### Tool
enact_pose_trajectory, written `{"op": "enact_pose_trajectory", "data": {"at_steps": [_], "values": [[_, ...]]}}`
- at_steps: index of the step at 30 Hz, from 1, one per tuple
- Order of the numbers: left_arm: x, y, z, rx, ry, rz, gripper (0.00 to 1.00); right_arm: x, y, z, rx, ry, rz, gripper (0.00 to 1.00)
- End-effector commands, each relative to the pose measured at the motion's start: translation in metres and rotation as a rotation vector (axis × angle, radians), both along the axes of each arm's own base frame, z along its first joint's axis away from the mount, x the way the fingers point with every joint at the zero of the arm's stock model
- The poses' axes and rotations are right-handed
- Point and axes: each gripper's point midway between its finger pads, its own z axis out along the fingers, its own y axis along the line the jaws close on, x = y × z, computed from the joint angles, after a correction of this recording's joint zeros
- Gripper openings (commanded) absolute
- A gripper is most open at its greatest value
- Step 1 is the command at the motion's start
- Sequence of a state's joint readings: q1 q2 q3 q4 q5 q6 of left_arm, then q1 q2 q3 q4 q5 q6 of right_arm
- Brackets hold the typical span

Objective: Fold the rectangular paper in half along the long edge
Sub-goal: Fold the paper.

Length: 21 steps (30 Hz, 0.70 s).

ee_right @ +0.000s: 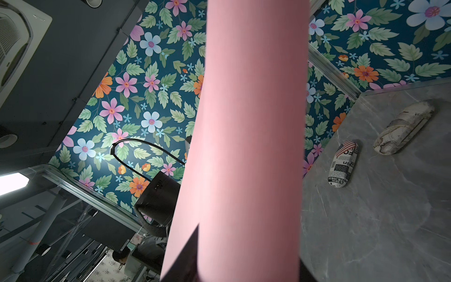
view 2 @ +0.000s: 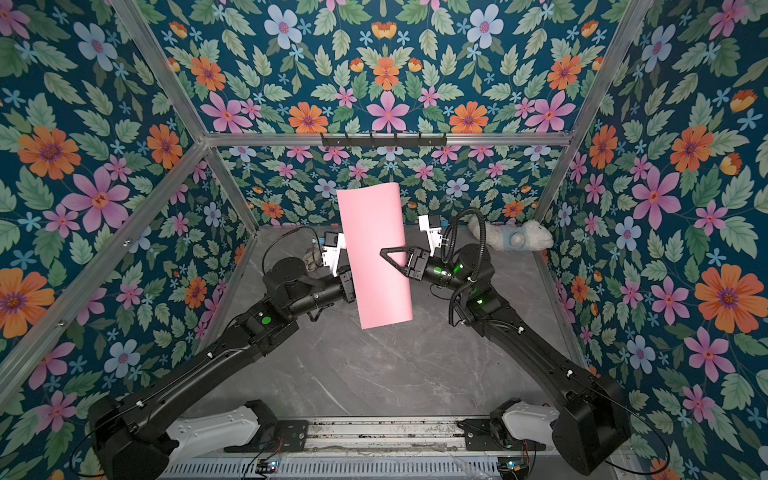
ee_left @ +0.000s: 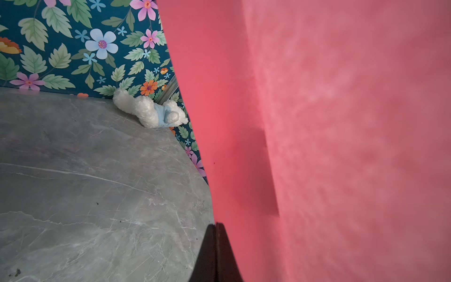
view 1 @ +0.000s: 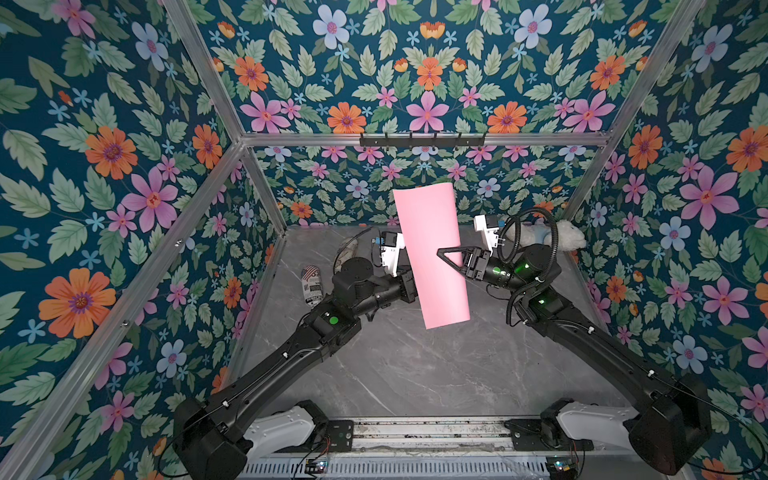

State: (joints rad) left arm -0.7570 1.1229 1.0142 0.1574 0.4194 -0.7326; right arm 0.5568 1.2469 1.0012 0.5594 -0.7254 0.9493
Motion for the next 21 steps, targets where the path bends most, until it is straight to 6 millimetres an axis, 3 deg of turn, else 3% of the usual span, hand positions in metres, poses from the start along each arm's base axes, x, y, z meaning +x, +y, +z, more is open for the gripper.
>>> {"op": "enact_pose_trajectory", "data": {"at_steps": [1, 12, 21], "values": [[0.001, 0.003, 0.006, 0.002, -0.029, 0.016, 0.00, 0.001, -0.004, 0.008, 0.023, -0.033, -0.012, 0.44], [0.002, 0.006, 0.000, 0.020, -0.024, 0.032, 0.00, 0.001, -0.011, 0.010, 0.054, -0.042, -0.020, 0.48], [0.005, 0.002, -0.005, 0.028, -0.016, 0.031, 0.00, -0.003, -0.010, 0.014, 0.059, -0.046, -0.005, 0.61]]}}
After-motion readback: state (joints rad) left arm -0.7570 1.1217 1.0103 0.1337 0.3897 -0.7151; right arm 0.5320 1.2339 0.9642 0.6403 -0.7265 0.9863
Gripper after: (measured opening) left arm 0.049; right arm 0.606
